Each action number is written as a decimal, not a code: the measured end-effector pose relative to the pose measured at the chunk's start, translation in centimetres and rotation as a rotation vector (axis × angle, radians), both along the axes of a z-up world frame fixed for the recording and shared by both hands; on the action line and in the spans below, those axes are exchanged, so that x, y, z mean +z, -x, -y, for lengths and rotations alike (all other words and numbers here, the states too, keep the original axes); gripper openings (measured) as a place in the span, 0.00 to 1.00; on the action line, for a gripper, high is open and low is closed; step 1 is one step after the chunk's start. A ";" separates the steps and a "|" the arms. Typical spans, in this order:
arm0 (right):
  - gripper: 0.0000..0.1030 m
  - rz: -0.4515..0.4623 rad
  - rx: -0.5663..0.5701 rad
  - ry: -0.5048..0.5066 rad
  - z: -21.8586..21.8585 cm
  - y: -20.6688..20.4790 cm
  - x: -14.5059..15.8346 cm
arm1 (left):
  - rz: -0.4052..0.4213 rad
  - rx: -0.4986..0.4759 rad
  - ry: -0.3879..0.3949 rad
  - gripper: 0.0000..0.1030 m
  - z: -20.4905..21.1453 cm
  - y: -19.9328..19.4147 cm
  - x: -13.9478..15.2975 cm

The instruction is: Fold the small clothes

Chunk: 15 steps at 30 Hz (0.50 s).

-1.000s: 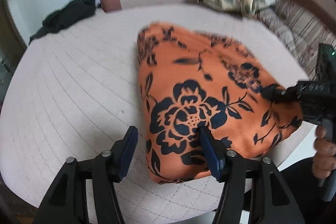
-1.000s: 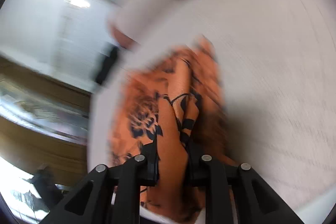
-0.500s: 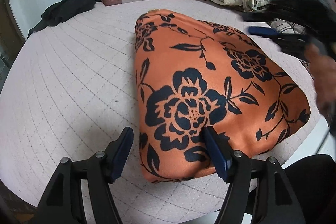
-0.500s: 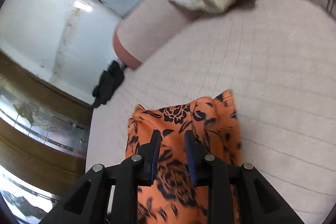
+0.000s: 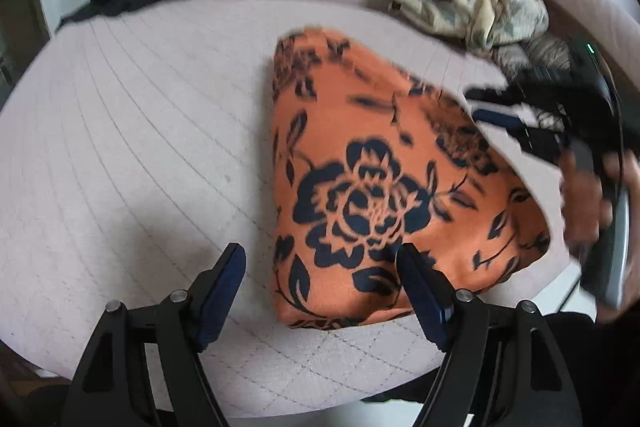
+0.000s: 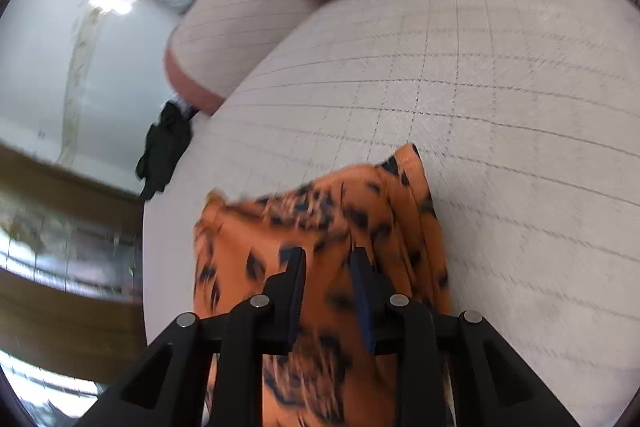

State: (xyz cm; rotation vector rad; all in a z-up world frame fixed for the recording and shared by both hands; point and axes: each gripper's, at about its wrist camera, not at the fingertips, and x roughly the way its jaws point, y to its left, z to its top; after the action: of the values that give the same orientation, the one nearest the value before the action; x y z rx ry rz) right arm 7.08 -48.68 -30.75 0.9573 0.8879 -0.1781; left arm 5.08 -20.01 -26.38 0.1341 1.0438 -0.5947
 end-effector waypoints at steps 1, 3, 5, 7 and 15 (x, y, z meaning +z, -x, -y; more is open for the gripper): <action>0.26 0.028 0.011 0.019 -0.5 1.0 0.9 | 0.026 -0.002 -0.008 0.76 0.0 0.2 0.4; 0.26 0.083 0.052 0.056 -1.8 2.9 2.2 | 0.063 -0.011 -0.037 0.76 0.1 0.5 0.7; 0.26 0.103 0.085 0.059 -3.1 5.3 3.2 | 0.067 -0.012 -0.046 0.76 0.0 0.6 0.4; 0.26 0.115 0.114 0.047 -4.4 7.2 2.9 | 0.050 -0.004 -0.083 0.76 0.3 0.6 -0.3; 0.25 -0.007 0.158 0.080 -6.5 11.0 -0.6 | 0.027 -0.047 -0.212 0.84 2.4 0.6 -3.2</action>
State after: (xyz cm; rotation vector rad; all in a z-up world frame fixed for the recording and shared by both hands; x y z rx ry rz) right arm -3.88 -42.15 -31.31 0.8085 0.9517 -0.0812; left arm 4.51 -22.42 -29.57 0.3527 1.0786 -0.5225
